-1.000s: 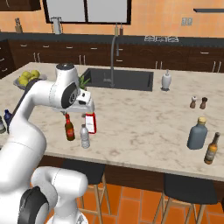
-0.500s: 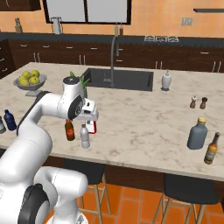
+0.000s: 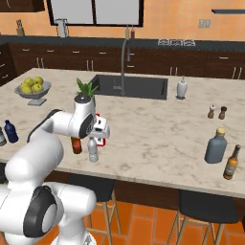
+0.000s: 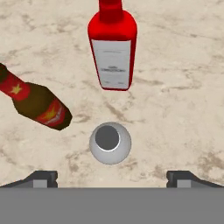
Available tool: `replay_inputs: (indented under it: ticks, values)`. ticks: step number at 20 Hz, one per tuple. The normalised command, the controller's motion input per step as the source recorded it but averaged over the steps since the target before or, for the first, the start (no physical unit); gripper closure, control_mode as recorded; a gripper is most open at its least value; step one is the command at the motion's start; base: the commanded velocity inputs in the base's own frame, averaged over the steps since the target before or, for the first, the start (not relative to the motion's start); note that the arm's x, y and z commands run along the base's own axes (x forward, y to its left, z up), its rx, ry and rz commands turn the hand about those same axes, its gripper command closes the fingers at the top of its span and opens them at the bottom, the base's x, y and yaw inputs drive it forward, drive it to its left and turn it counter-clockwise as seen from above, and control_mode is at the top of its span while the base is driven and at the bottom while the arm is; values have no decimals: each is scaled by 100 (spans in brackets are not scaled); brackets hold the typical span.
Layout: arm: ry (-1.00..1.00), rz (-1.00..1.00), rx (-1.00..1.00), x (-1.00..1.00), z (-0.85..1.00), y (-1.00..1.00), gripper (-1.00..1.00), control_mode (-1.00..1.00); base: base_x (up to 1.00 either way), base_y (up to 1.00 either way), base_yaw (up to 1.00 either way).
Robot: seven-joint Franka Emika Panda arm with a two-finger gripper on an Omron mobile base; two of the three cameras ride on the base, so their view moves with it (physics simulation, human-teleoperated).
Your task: Move the plastic bottles in the middle to the plastics group, and the glass bottles in the middle to the glass group.
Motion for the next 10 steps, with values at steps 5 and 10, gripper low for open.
replay_inputs:
  ticks: [5, 10]
  values:
    - [0, 0, 0, 4, -30, 0, -100, -100, 0, 0, 0]
    - [0, 0, 0, 0, -25, 1, -100, -100, 0, 0, 0]
